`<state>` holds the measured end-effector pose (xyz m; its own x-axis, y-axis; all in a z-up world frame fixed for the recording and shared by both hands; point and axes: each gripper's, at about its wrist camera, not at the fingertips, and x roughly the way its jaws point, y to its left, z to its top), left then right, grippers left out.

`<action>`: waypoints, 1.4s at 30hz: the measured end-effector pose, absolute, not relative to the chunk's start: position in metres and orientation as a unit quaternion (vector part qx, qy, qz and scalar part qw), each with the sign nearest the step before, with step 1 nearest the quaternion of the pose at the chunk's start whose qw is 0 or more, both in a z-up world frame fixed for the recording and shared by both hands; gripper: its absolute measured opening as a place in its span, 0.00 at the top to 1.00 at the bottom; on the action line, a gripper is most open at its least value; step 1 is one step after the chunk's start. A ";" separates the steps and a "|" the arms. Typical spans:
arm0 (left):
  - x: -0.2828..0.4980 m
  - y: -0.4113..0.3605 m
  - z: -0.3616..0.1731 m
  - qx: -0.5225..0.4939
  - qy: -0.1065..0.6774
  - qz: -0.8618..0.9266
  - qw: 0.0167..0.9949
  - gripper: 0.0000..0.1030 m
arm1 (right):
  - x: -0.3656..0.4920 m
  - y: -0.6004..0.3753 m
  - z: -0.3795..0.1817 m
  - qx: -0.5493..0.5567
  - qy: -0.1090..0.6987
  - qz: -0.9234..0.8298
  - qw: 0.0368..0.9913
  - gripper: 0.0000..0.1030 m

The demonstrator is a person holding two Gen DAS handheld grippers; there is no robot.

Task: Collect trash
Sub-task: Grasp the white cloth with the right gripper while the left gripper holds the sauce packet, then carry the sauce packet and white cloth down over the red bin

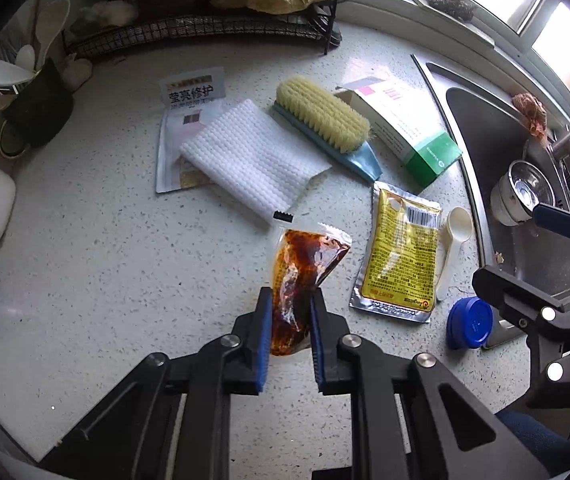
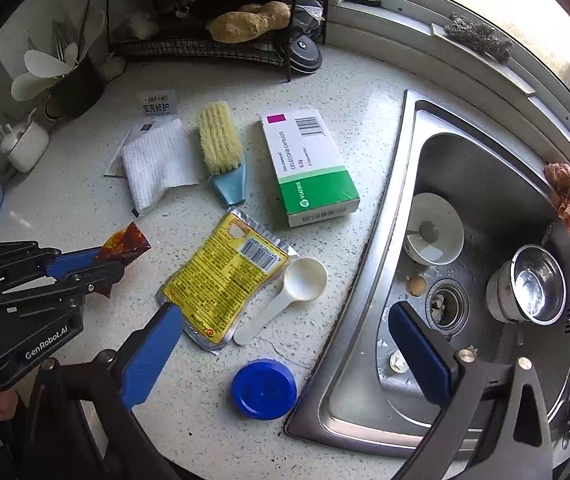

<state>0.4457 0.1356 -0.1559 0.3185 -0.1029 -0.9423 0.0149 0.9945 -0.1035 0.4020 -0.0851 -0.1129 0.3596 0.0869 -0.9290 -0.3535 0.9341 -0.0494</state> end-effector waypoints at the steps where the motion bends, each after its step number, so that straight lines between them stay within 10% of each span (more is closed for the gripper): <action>1: 0.443 0.143 -0.152 -0.044 0.579 -0.026 0.814 0.85 | 0.403 -0.078 -0.112 -0.126 0.546 0.145 0.816 0.00; 17: 0.463 0.241 -0.150 -0.094 0.548 0.068 0.828 0.85 | 0.460 0.036 -0.140 -0.199 0.530 0.267 0.780 0.02; 31: 0.483 0.268 -0.182 -0.086 0.559 0.094 0.819 0.85 | 0.490 0.082 -0.187 -0.243 0.547 0.279 0.751 0.41; 35: 0.478 0.265 -0.184 -0.092 0.560 0.095 0.818 0.85 | 0.485 0.078 -0.184 -0.244 0.541 0.269 0.759 0.90; 42: 0.452 0.242 -0.166 -0.086 0.551 0.088 0.825 0.85 | 0.462 0.052 -0.164 -0.217 0.543 0.295 0.756 0.95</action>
<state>0.4523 0.2419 -0.1662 0.3776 0.0507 -0.9246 -0.2403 0.9696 -0.0450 0.4617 0.0523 -0.1637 0.2359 0.2101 -0.9488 -0.6813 0.7320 -0.0073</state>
